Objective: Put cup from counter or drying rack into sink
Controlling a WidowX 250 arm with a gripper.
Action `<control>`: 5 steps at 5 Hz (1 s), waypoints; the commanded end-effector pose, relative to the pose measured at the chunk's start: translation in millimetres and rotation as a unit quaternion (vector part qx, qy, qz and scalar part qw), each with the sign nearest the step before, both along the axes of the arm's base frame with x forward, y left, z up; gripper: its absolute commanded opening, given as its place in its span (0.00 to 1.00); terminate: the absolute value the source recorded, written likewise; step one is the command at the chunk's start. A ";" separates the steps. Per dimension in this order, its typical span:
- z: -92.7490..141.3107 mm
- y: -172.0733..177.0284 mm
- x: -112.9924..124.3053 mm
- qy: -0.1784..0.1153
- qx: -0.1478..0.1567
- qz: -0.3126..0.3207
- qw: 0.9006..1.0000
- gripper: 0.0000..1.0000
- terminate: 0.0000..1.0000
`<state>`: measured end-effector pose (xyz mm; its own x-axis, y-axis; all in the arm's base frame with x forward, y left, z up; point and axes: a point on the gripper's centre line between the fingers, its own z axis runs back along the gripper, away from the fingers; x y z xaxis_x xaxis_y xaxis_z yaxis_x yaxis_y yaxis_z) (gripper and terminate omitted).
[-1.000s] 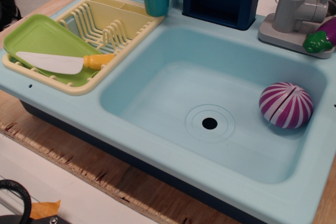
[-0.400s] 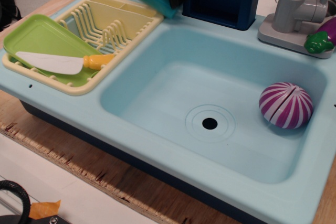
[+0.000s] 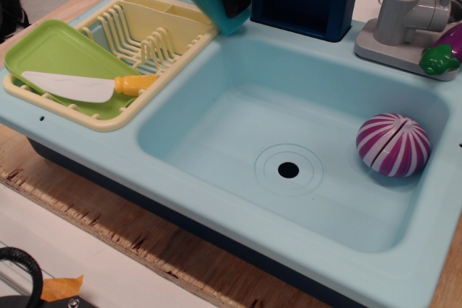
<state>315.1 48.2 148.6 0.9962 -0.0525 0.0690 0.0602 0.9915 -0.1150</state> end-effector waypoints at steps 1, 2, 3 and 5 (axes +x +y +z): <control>32.3 -17.0 -22.9 -0.021 -0.004 0.028 0.999 0.00 0.00; 35.4 -42.8 -25.4 -0.049 -0.057 0.005 0.997 1.00 0.00; 32.2 -60.1 -25.0 -0.068 -0.107 -0.009 0.992 1.00 0.00; 26.2 -73.3 -20.0 -0.056 -0.169 -0.025 0.984 1.00 0.00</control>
